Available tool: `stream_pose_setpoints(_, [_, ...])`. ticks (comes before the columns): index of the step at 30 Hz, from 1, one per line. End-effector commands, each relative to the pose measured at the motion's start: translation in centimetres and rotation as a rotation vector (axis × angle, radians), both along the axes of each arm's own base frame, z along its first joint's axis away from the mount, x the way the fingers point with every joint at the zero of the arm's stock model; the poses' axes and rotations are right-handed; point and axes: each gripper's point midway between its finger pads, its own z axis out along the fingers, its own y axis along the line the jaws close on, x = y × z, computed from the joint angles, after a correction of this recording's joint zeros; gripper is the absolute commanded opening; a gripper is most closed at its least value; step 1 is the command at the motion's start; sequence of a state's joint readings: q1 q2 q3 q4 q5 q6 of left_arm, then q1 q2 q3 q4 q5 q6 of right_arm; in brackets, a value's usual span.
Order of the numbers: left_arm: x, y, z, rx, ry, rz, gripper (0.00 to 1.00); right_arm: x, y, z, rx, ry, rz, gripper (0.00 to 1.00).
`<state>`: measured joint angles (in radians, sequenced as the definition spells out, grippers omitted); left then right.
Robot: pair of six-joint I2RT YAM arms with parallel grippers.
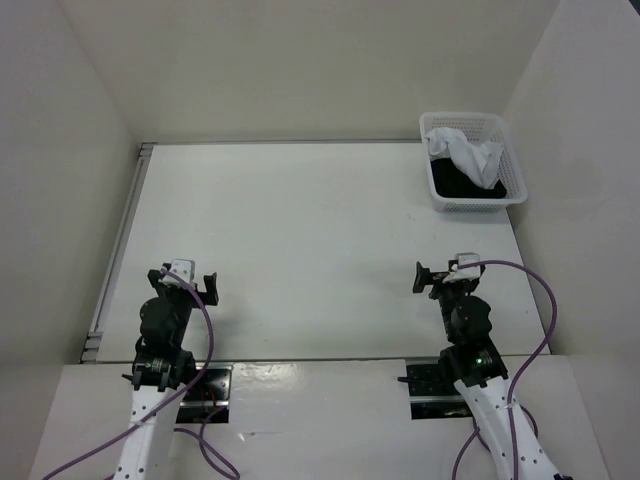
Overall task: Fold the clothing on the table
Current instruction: Grab the skirt from the pile
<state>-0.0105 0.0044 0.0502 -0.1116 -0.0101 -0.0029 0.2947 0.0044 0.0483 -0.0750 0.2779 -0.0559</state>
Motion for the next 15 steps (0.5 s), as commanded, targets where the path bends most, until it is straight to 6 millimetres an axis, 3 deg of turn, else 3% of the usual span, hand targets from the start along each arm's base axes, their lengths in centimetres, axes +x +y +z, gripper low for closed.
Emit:
stream_pose_setpoints(1, [0.19, -0.08, 1.04, 0.005, -0.104, -0.009, 1.00, 0.02, -0.39, -0.04, 0.026, -0.049, -0.025, 0.98])
stream_pose_setpoints(15, [0.19, -0.08, 1.04, 0.005, -0.104, -0.009, 1.00, 0.02, -0.19, -0.04, 0.017, -0.049, -0.011, 0.98])
